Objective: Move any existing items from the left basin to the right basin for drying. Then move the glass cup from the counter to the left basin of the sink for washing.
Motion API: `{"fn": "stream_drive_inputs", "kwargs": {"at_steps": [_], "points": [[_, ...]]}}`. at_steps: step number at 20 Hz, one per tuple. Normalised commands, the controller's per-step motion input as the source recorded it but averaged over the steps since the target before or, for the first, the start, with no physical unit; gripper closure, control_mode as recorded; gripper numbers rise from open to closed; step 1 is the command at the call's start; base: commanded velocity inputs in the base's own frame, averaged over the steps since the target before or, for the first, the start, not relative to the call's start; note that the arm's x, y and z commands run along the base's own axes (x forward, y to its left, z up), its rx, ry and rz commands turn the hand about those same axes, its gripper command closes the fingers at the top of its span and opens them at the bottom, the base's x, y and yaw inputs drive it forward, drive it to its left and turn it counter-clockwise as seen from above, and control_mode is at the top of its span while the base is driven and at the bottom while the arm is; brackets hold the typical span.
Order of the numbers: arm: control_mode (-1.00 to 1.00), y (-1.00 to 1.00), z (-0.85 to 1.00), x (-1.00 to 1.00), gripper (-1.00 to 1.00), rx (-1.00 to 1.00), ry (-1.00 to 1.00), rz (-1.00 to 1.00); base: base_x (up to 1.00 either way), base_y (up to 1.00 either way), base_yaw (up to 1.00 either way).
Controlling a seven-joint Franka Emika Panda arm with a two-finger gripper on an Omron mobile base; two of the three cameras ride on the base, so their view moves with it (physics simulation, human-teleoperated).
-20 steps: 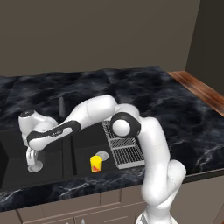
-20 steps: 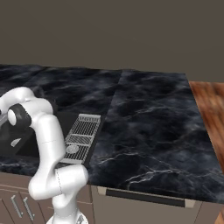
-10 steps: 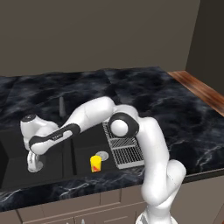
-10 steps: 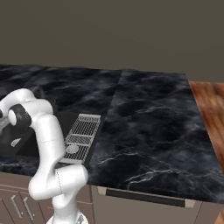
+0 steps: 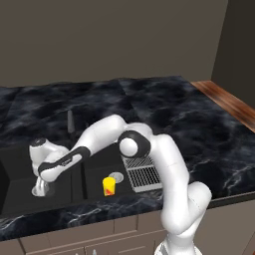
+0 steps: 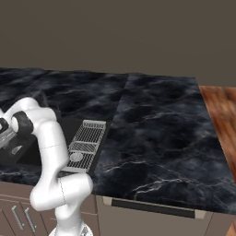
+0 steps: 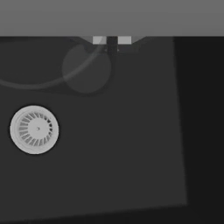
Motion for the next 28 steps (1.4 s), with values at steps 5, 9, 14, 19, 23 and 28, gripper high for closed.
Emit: {"fn": "stream_drive_inputs", "kwargs": {"at_steps": [5,9,14,19,23,28], "points": [[-1.00,0.00,-0.49,0.22,1.00,0.00,0.00,-0.01,0.00,0.00,0.00],[-1.00,0.00,-0.44,0.19,1.00,0.00,0.00,-0.01,0.00,0.00,0.00],[-1.00,0.00,-0.18,0.01,1.00,0.00,0.00,-0.01,0.00,0.00,0.00],[-1.00,0.00,-0.17,0.00,1.00,0.00,0.00,0.00,0.00,0.00,0.00],[-1.00,0.08,-0.20,0.08,1.00,0.00,-0.01,-0.01,0.00,0.00,0.00],[-1.00,0.27,-0.08,0.15,1.00,0.00,0.00,-0.02,0.00,0.00,0.00]]}}
